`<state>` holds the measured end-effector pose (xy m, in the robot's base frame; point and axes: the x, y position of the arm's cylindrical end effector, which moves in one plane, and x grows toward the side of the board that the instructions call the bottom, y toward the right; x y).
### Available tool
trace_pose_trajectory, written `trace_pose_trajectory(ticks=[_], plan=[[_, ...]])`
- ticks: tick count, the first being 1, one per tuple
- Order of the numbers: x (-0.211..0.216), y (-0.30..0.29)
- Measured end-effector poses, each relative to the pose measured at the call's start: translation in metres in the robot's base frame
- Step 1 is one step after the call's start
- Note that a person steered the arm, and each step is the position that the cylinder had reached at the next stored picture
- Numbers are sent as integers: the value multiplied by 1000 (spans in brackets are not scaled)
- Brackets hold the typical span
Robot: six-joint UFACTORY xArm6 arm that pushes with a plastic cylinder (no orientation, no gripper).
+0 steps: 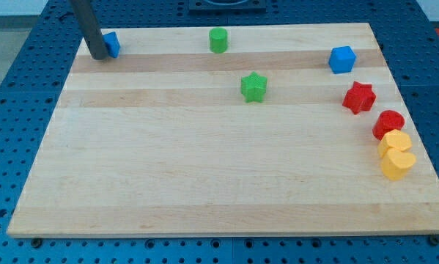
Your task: Move your arm towards the bottom center
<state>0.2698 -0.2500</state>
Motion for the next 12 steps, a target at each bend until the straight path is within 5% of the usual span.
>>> trace_pose_trajectory(ticks=[2, 6, 8, 10, 12], plan=[[-7, 0], [73, 13], [121, 81], [212, 90], [221, 153]])
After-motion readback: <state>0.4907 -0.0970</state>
